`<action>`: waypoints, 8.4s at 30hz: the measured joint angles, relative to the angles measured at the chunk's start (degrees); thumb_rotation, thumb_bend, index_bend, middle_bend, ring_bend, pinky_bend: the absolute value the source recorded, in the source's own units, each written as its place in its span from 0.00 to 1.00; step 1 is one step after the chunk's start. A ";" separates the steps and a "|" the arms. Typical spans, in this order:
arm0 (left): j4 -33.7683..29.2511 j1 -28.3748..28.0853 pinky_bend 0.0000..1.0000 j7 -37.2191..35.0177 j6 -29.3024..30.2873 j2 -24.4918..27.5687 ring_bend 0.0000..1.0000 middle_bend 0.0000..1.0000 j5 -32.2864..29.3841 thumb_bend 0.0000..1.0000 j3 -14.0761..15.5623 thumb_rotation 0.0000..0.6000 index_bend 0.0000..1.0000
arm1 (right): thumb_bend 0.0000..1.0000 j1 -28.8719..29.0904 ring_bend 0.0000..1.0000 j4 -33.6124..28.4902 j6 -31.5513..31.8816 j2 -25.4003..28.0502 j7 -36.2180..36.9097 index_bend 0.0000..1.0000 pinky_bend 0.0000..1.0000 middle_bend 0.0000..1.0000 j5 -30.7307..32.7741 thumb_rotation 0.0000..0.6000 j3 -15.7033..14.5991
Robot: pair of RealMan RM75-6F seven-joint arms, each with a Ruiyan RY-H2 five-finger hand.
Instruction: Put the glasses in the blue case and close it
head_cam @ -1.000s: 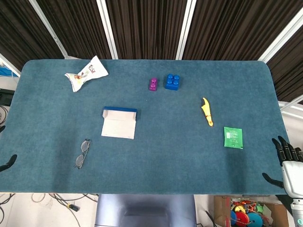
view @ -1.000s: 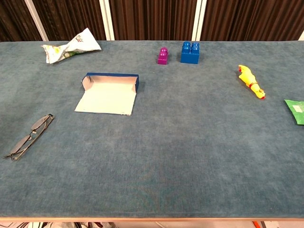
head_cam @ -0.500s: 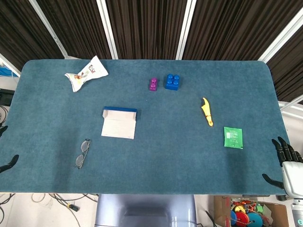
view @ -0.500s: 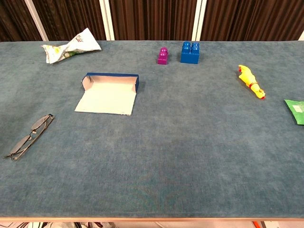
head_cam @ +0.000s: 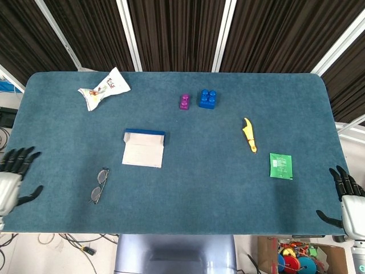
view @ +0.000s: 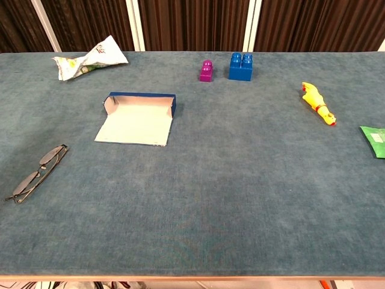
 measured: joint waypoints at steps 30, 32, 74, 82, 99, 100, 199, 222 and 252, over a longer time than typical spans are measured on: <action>9.17 -28.61 0.00 -10.74 -23.46 -0.68 0.00 0.08 22.13 0.24 10.43 1.00 0.34 | 0.14 -1.76 0.12 -0.42 0.62 0.23 0.00 0.00 0.24 0.02 5.22 1.00 1.45; 10.08 -29.07 0.00 -10.66 -23.18 -1.03 0.00 0.08 22.50 0.24 10.81 1.00 0.35 | 0.14 -2.02 0.12 -0.50 0.93 0.36 0.20 0.00 0.24 0.02 5.35 1.00 1.51; 35.63 -33.44 0.00 -6.43 -14.90 -17.38 0.00 0.09 25.52 0.28 17.14 1.00 0.46 | 0.14 -3.66 0.12 -2.32 1.05 0.93 1.28 0.00 0.24 0.02 9.72 1.00 3.18; 35.86 -33.52 0.00 -6.50 -14.36 -17.62 0.00 0.10 25.15 0.28 18.25 1.00 0.48 | 0.14 -3.75 0.12 -2.54 0.90 0.97 1.24 0.00 0.24 0.02 10.21 1.00 3.35; 39.42 -33.59 0.00 -6.47 -14.34 -19.38 0.00 0.10 24.61 0.28 20.12 1.00 0.49 | 0.14 -3.86 0.12 -2.78 0.90 0.91 1.11 0.00 0.24 0.02 10.78 1.00 3.71; 39.61 -33.55 0.00 -6.53 -14.31 -19.43 0.00 0.10 24.56 0.28 20.25 1.00 0.49 | 0.14 -3.86 0.12 -2.79 0.91 0.90 1.10 0.00 0.24 0.02 10.84 1.00 3.74; 7.83 -47.75 0.00 27.63 -42.21 -16.88 0.00 0.06 -51.69 0.42 -1.71 1.00 0.61 | 0.14 -4.29 0.13 -4.65 -1.53 2.85 6.24 0.00 0.24 0.02 11.74 1.00 3.83; 17.07 -60.81 0.00 43.47 -34.00 -30.91 0.00 0.03 -80.93 0.42 -3.15 1.00 0.61 | 0.14 -4.42 0.13 -4.61 -2.23 3.53 8.62 0.00 0.24 0.02 11.83 1.00 3.75; 23.44 -60.97 0.00 50.14 -32.62 -35.37 0.00 0.01 -93.74 0.41 -8.61 1.00 0.59 | 0.14 -4.42 0.13 -4.70 -2.44 3.62 8.71 0.00 0.24 0.02 12.18 1.00 3.74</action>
